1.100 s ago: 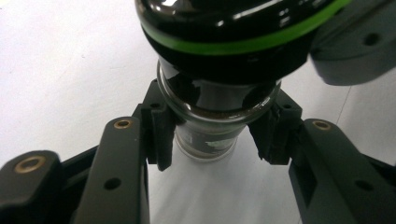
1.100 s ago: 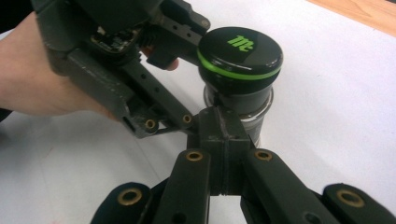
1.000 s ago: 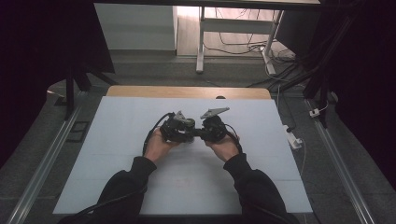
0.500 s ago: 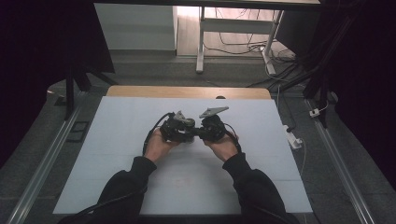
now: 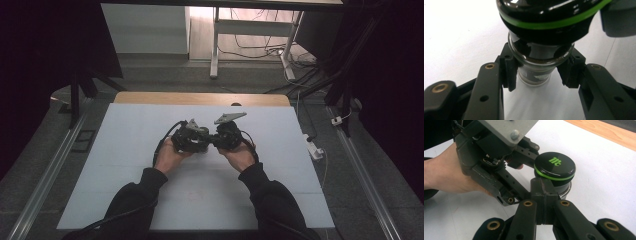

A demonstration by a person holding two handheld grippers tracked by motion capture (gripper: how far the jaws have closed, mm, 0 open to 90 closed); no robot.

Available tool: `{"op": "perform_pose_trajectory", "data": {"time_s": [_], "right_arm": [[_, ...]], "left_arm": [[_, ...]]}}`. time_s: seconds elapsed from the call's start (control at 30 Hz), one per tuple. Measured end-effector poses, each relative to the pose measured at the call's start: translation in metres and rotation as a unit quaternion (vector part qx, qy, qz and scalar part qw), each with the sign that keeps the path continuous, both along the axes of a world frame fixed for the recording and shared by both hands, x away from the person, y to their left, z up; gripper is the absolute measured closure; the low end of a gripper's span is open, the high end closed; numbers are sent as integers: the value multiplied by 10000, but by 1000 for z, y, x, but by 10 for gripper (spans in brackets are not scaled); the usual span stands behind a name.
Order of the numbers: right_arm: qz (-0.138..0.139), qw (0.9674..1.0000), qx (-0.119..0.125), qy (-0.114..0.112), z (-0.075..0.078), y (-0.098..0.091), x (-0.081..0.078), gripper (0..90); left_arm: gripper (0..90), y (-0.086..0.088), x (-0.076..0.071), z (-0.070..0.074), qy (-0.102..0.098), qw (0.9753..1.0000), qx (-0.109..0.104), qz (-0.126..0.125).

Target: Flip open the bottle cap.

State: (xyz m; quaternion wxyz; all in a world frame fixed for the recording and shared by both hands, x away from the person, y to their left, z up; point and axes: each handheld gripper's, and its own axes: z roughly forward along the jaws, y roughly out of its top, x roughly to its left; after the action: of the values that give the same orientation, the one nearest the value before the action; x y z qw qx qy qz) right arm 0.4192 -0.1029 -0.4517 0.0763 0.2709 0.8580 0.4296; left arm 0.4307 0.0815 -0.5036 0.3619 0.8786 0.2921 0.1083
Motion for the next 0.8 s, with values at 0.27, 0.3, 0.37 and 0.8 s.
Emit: {"op": "perform_pose_trajectory", "data": {"time_s": [0.27, 0.3, 0.37, 0.8], "right_arm": [[-32, 10000, 62, -10, 4, 0, 3, 890], [-35, 10000, 72, -20, 5, 0, 3, 890], [-42, 9999, 93, -31, 7, 0, 5, 890], [-162, 9997, 160, 11, 12, 5, 17, 891]], "left_arm": [[535, 0, 0, 0, -4, 10000, -5, 14], [535, 0, 0, 0, -3, 10000, 18, -4], [535, 0, 0, 0, 1, 10000, -25, 24], [535, 0, 0, 0, -5, 10000, 1, 6]]}}
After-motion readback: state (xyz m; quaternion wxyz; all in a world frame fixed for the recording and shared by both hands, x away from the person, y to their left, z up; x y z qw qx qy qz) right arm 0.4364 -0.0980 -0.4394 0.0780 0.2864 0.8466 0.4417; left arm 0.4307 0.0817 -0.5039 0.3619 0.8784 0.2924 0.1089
